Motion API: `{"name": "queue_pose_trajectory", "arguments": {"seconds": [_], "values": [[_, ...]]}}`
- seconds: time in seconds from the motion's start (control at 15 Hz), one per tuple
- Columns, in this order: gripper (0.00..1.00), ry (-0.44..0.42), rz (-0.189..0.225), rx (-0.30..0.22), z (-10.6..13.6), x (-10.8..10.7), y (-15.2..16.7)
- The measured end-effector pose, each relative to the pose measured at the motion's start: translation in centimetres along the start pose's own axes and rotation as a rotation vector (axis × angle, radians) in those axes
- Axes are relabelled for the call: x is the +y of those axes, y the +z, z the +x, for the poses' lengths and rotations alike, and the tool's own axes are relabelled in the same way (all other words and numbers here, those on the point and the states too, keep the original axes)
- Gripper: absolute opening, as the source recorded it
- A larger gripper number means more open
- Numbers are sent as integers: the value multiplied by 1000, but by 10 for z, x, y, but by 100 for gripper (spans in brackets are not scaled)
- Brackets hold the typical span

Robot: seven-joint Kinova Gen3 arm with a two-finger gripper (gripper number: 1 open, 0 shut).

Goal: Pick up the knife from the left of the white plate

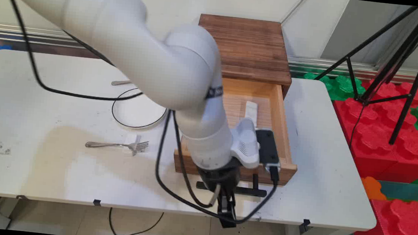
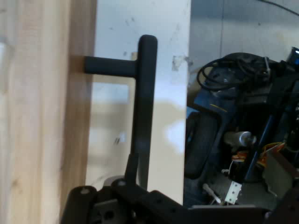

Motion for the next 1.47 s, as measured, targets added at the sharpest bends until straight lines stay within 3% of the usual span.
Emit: {"name": "queue_pose_trajectory", "arguments": {"seconds": [0.33,0.67,1.07,1.47], "values": [[100,32,24,41,-15,2,-43],[100,66,46,82,-41,-10,-102],[100,73,71,109,-77,-38,-170],[100,12,135,109,-116,-80,-212]]}}
